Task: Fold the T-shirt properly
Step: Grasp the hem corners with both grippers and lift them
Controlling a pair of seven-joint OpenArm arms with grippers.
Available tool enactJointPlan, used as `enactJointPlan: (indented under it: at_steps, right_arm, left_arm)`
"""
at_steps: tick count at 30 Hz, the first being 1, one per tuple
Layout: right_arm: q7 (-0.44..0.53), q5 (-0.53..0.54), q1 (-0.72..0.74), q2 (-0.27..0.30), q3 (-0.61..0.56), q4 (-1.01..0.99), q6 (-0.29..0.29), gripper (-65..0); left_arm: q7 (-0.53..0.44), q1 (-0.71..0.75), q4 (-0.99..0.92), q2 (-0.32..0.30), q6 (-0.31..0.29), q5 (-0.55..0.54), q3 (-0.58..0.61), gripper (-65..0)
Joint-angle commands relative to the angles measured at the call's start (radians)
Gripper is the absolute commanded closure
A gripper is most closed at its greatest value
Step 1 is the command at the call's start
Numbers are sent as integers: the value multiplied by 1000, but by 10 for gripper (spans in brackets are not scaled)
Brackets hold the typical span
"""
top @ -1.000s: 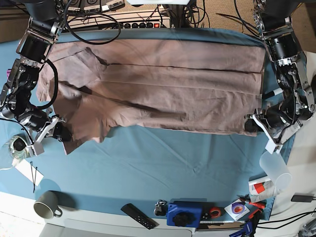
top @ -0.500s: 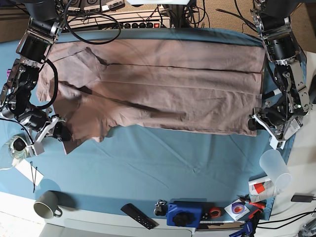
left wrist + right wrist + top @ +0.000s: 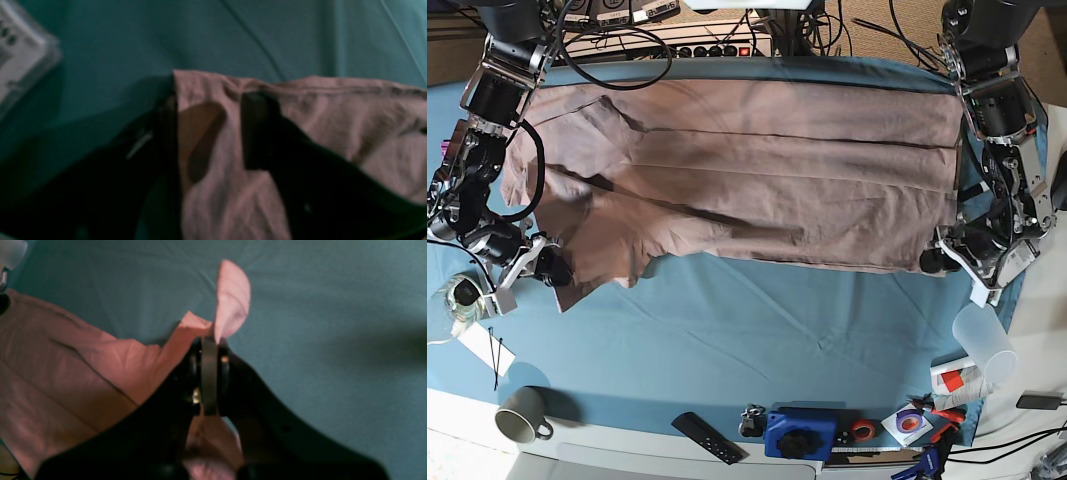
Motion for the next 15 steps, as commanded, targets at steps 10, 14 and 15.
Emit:
enactJointPlan:
  at_steps: [10, 14, 15]
  right_arm:
    - [29, 24, 22, 17, 6, 18, 1, 0]
    - [37, 27, 22, 18, 7, 18, 1, 0]
    - [34, 34, 22, 18, 7, 18, 1, 0]
  left_arm:
    - [86, -1, 0, -6, 8, -64, 3, 0]
    - [136, 0, 21, -28, 12, -165, 1, 0]
    - [169, 0, 34, -39, 12, -217, 1, 0]
